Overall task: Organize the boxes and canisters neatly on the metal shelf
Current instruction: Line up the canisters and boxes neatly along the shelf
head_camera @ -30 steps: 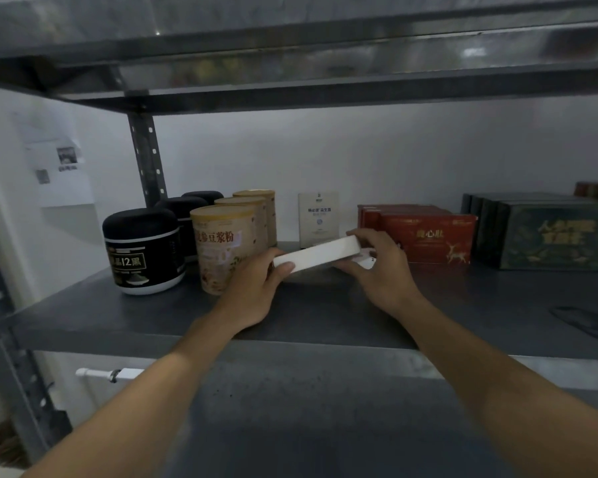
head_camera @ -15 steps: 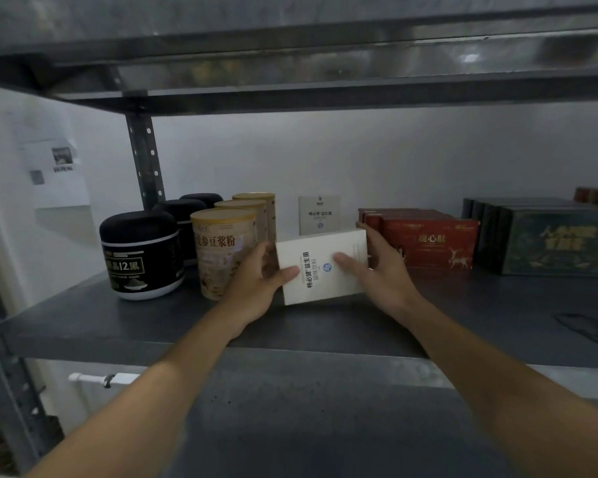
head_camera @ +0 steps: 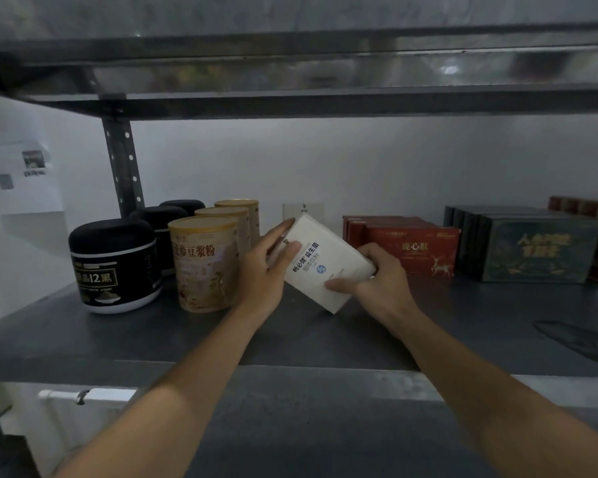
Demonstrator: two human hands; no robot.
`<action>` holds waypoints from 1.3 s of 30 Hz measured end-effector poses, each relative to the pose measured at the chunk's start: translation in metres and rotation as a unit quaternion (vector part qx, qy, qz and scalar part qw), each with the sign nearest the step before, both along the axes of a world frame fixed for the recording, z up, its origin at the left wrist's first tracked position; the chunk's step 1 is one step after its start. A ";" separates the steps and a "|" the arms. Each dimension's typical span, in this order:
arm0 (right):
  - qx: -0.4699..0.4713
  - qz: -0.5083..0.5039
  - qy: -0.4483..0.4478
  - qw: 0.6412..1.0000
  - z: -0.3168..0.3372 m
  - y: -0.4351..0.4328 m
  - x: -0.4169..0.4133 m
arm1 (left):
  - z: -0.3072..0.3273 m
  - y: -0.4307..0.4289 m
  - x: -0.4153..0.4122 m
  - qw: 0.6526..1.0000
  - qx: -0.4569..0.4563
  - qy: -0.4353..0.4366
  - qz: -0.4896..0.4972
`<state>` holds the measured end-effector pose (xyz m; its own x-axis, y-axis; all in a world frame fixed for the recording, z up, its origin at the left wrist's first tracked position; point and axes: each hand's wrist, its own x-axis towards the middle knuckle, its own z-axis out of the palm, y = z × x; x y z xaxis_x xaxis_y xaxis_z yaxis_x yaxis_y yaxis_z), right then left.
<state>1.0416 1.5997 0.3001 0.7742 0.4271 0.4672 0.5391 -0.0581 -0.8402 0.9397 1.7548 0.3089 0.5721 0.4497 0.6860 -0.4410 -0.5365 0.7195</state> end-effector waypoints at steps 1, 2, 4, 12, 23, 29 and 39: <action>-0.005 0.002 0.008 1.000 0.000 -0.001 0.001 | 0.001 0.000 0.003 1.000 0.000 -0.001 0.006; -0.006 0.004 0.016 1.000 0.001 -0.001 0.002 | 0.002 -0.001 0.005 1.000 -0.002 0.001 0.014; 0.002 0.009 0.033 0.999 0.002 -0.005 0.005 | 0.002 -0.005 0.008 0.999 -0.028 0.010 0.021; -0.040 0.048 0.046 0.997 0.001 -0.018 0.015 | -0.010 -0.008 0.019 0.987 -0.056 0.126 -0.085; 0.168 -0.044 0.186 0.967 0.006 -0.022 0.033 | -0.012 0.009 0.033 0.982 0.004 0.190 0.015; 0.223 -0.108 0.183 0.951 0.004 -0.024 0.034 | -0.016 0.006 0.061 0.922 0.285 0.251 0.079; 0.216 -0.110 0.170 0.955 0.002 -0.021 0.036 | -0.016 0.008 0.082 0.835 0.417 0.335 0.127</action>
